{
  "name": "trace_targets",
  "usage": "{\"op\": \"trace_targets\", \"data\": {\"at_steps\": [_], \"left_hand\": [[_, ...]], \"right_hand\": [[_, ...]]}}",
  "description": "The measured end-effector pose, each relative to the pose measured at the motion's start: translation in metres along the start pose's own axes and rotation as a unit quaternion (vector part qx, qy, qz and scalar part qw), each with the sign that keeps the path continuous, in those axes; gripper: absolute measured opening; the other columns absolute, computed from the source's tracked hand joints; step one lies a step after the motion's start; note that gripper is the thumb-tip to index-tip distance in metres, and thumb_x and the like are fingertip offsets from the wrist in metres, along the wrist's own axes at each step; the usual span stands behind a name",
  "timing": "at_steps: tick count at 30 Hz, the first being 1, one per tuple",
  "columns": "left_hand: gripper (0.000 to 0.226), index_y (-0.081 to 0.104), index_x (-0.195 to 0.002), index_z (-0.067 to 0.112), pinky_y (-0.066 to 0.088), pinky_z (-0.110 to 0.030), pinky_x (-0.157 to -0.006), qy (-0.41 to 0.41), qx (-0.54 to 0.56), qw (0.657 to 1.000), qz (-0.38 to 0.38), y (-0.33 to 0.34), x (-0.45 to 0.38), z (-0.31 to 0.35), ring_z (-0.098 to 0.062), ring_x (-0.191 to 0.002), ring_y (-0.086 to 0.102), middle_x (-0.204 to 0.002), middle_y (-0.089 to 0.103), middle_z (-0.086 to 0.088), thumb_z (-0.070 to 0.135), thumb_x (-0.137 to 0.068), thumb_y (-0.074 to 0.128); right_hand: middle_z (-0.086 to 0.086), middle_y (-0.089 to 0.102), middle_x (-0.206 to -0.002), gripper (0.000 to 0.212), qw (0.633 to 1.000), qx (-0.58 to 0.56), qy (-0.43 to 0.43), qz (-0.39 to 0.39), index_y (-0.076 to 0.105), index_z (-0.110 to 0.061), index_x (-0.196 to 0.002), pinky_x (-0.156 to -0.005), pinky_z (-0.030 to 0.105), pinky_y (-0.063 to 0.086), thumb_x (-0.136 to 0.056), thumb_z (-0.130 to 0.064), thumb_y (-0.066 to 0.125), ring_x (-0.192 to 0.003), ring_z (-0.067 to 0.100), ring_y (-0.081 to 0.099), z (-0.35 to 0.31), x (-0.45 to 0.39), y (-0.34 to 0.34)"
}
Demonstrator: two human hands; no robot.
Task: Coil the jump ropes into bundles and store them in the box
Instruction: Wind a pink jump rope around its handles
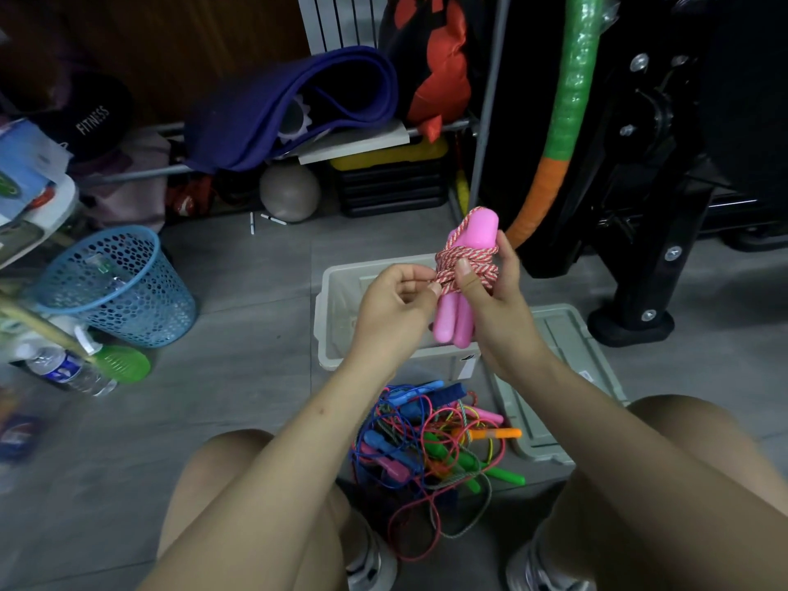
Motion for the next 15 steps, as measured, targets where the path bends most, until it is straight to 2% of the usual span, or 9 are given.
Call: {"op": "trace_targets", "data": {"at_steps": [2,4,7,10,12,15], "left_hand": [[0.019,0.058,-0.082,0.021,0.053,-0.028,-0.077,0.006,0.003,1.000,0.002,-0.001,0.001,0.001,-0.019,-0.081,0.061,-0.080,0.062,-0.002,0.003,-0.089,0.060],[0.018,0.058,-0.082,0.019,0.051,-0.020,-0.070,0.010,0.002,1.000,0.012,-0.003,0.002,0.002,-0.015,-0.077,0.060,-0.078,0.062,-0.001,0.003,-0.088,0.061],[0.020,0.057,-0.081,0.017,0.049,-0.017,-0.066,0.015,0.002,1.000,-0.003,0.003,0.004,0.002,-0.012,-0.072,0.058,-0.075,0.060,-0.002,-0.002,-0.086,0.060],[0.026,0.057,-0.078,0.018,0.045,-0.011,-0.060,0.028,-0.009,1.000,-0.011,0.008,0.007,0.007,-0.002,-0.062,0.054,-0.070,0.056,0.001,-0.008,-0.083,0.057],[0.027,0.058,-0.078,0.018,0.044,-0.009,-0.058,0.037,-0.010,0.999,-0.007,0.006,0.006,0.010,0.004,-0.056,0.052,-0.067,0.055,0.003,-0.009,-0.082,0.058],[0.026,0.060,-0.078,0.016,0.050,-0.016,-0.065,0.026,0.000,1.000,-0.005,0.004,0.003,0.008,-0.003,-0.060,0.057,-0.067,0.058,0.000,-0.010,-0.082,0.058]], "right_hand": [[-0.009,0.061,-0.117,0.069,0.998,-0.058,0.034,-0.013,0.029,-0.025,-0.142,-0.098,0.042,0.047,-0.083,-0.034,0.064,-0.106,0.011,0.062,0.006,-0.001,0.003],[-0.005,0.064,-0.116,0.070,0.996,-0.071,0.052,-0.030,0.033,-0.028,-0.138,-0.092,0.042,0.051,-0.080,-0.032,0.072,-0.104,0.015,0.064,0.009,-0.002,0.005],[0.004,0.066,-0.114,0.068,0.997,-0.054,0.050,0.011,0.042,-0.020,-0.134,-0.084,0.038,0.053,-0.074,-0.029,0.072,-0.101,0.020,0.066,0.010,-0.003,-0.004],[0.009,0.068,-0.110,0.072,0.996,-0.034,0.065,0.045,0.053,-0.013,-0.125,-0.088,0.044,0.053,-0.064,-0.044,0.073,-0.099,0.024,0.067,0.011,-0.005,-0.010],[0.009,0.069,-0.109,0.068,0.996,-0.027,0.067,0.051,0.056,-0.012,-0.122,-0.092,0.046,0.051,-0.065,-0.046,0.072,-0.098,0.023,0.067,0.011,-0.006,-0.012],[0.009,0.070,-0.106,0.051,0.997,-0.031,0.066,0.037,0.060,-0.011,-0.116,-0.090,0.045,0.053,-0.075,-0.039,0.067,-0.095,0.023,0.068,0.007,-0.007,-0.010]]}}
Point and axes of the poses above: each hand's wrist, its own x-axis away from the middle knuckle, its own y-axis out of the palm, z = x × y, the point moved 10 cm from there along -x, towards the middle knuckle
